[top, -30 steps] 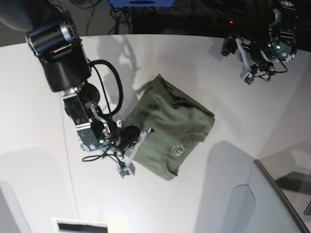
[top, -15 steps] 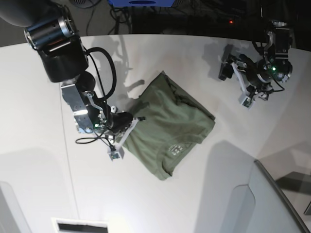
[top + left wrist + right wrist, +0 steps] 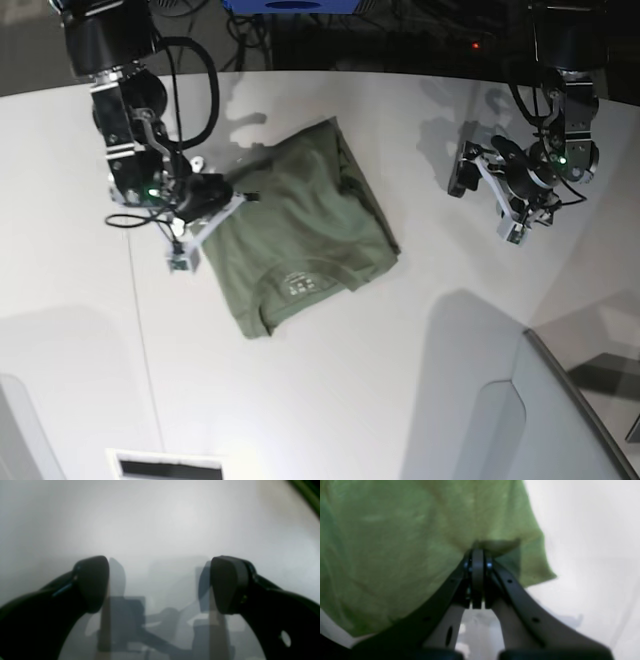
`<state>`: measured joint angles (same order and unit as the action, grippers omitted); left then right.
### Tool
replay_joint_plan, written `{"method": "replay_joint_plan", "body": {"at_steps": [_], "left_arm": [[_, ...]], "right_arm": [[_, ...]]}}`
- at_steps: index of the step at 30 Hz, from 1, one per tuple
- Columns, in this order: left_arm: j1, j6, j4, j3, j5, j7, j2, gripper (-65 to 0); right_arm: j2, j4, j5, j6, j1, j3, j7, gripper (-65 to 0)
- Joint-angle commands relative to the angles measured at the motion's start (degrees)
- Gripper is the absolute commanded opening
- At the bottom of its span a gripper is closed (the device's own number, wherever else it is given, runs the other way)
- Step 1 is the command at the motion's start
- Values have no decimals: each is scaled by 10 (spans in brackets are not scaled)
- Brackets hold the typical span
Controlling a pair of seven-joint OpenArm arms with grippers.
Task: Layout the t-shirt on the table in an organized manner, then fold the t-shirt properly
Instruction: 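Push the shirt corner with the right gripper to straighten it, then grasp the shirt's side edge with the left gripper and tuck it under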
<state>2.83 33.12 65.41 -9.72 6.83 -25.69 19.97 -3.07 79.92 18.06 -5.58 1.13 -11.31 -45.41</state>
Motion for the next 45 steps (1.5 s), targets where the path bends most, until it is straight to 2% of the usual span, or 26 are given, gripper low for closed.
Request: {"method": "replay_joint_plan", "body": {"at_steps": [1, 7, 13, 17, 20, 22, 26, 29, 33, 34, 38, 42, 45], "left_arm": [[-3, 3, 3, -2, 0, -9, 6, -28], [-3, 3, 5, -3, 0, -9, 6, -28], [-1, 3, 6, -8, 0, -9, 6, -28], [3, 3, 28, -9, 5, -8, 3, -28], [-2, 3, 38, -8, 5, -8, -23, -28], [-14, 3, 36, -3, 5, -8, -40, -28], [-45, 3, 29, 3, -1, -8, -92, -28], [-76, 2, 15, 47, -1, -8, -107, -28], [-116, 2, -38, 98, 0, 9, -117, -28], [-125, -1, -55, 106, 0, 24, -122, -28], [-159, -50, -118, 159, 0, 75, -124, -28], [-196, -55, -182, 216, 4, 109, -127, -28], [-216, -56, -205, 223, 1, 113, -145, -28]], "right_arm": [[0, 22, 3, 0, 1, 8, -6, -644], [6, 81, 4, -1, 49, 17, -24, -644], [6, 92, 4, -1, 61, 17, -24, -645], [0, 161, 1, -1, 71, 19, -34, -644], [-15, 165, 0, -1, 47, 27, -47, -642], [-23, 127, 0, 3, 24, 42, -43, -642], [-51, 18, 0, 4, -34, 59, -3, -642], [-60, -47, 1, 4, -59, 59, 10, -642], [-60, -61, 1, 4, -59, 63, 11, -642], [-60, -60, 1, 4, -58, 63, 11, -642], [-60, -60, 1, 4, -51, 60, 11, -642], [-60, -60, 1, 4, -49, 59, 11, -642], [-60, -61, 1, 4, -43, 59, 11, -642]]}}
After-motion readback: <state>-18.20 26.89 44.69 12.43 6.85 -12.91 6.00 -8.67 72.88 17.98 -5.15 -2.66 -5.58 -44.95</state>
